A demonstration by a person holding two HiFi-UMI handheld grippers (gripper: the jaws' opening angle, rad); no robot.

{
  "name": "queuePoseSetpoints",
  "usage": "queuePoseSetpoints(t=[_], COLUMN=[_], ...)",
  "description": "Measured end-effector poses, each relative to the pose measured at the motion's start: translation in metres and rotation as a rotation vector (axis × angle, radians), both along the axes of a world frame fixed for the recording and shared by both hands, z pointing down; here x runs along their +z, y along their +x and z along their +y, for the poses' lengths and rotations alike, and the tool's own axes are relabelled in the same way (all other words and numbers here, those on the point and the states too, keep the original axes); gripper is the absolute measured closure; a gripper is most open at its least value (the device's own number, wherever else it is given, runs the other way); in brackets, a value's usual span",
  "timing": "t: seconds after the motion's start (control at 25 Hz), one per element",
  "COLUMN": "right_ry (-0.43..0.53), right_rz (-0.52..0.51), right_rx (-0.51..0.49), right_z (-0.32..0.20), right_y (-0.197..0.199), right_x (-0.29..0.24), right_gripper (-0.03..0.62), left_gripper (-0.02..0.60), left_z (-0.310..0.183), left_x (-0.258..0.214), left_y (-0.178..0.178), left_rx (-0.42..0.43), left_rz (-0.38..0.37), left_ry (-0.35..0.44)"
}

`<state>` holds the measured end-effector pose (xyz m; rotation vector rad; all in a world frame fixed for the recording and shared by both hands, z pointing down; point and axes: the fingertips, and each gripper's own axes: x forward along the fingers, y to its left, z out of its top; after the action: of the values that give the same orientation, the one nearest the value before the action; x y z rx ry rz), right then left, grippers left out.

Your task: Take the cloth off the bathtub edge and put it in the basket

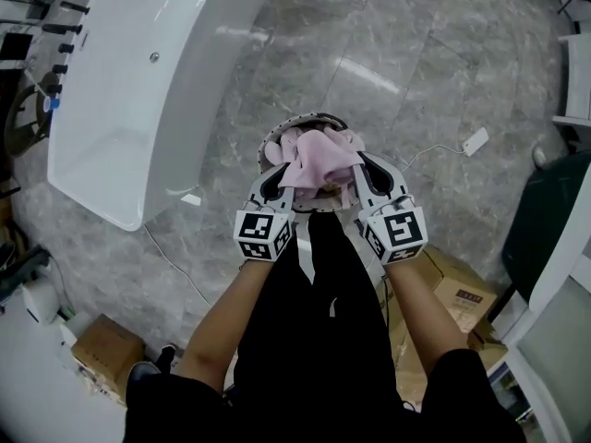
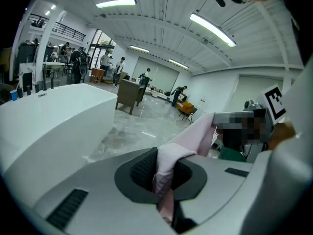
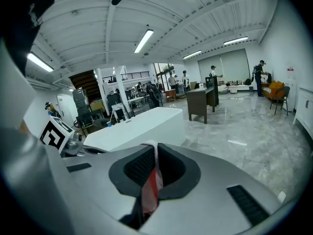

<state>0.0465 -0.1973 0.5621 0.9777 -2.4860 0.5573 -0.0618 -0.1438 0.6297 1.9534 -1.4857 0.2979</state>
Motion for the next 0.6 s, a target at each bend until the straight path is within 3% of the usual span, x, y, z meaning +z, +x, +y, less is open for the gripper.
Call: queuePoseSetpoints(t=[0.28, 0.6], right_ry=[-0.117, -0.21], right_rz=[0.059, 0.11], right_rx=[0.016, 0.043], right_z=[0.011, 0.008], right_y=[-0.005, -0.011], right_x=[0.095, 0.182], right_gripper=[0.56, 0.56], left_gripper=[0.554, 0.555], left_z=[-0.007, -0.018], left_x=[0.081, 0.156], left_y=[-0.002, -0.011], left_rx=[-0.028, 0.021], left_rz=[0.016, -0.025], left_ry=[-0.09, -0.154])
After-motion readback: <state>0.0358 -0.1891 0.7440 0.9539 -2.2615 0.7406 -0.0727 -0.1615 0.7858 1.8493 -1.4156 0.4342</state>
